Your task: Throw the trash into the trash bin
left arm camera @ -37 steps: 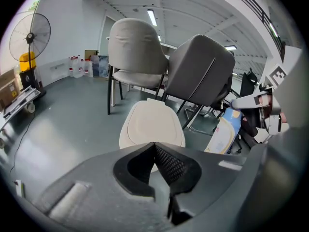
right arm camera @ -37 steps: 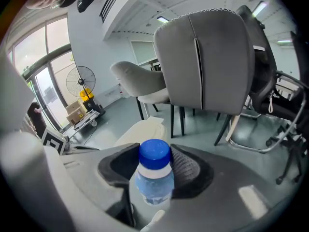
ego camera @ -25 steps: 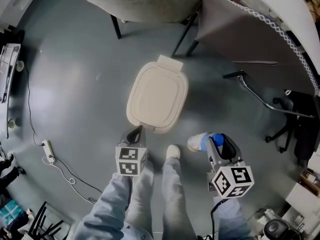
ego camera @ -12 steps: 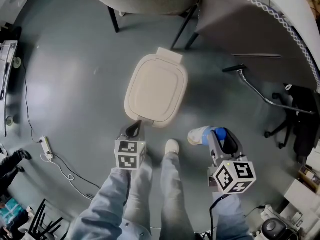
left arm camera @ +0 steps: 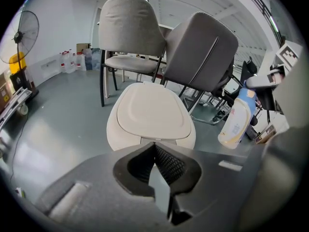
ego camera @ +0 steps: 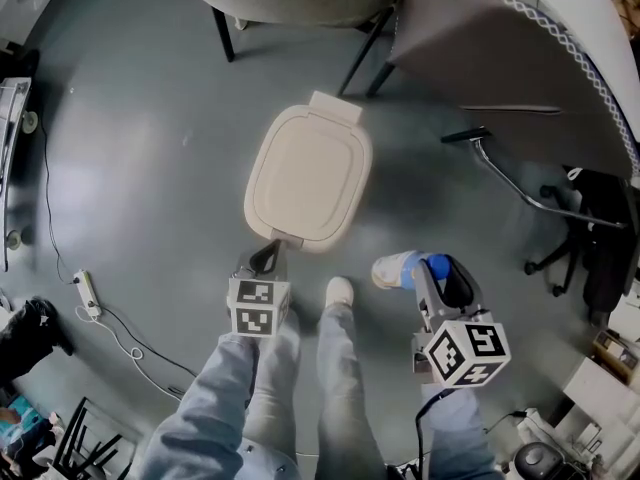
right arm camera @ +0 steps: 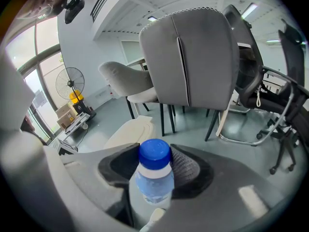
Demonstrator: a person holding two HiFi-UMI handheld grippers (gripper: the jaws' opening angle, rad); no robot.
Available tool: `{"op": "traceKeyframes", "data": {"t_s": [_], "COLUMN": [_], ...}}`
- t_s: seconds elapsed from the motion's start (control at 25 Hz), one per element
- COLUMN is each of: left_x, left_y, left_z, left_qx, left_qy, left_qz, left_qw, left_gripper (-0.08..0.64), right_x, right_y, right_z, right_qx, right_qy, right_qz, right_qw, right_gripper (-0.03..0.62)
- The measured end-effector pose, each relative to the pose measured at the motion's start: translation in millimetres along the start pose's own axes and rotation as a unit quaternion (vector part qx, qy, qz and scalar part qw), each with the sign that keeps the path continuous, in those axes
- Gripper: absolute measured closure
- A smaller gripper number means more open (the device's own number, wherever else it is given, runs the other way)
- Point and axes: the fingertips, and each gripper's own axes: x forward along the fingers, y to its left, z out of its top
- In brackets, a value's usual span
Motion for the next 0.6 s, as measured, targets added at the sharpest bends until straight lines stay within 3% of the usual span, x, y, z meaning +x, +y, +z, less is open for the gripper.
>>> {"op": "traceKeyframes", "data": {"t_s": [0.6], "left_x": [0.4], "left_y": [-0.5], "left_z": [-3.3], "left_qx": [-0.002], "left_qy": [-0.010], "left_qz": [-0.014], "left_qw": [0.9999], "left_gripper": [0.551], "right_x": [0.7], "right_y": [9.0], "right_z": [3.5], "right_qx": [-0.002], "right_qy": [-0.003], "right_qz": [0.004], "right_qw": [1.000], "right_gripper": [0.394]}}
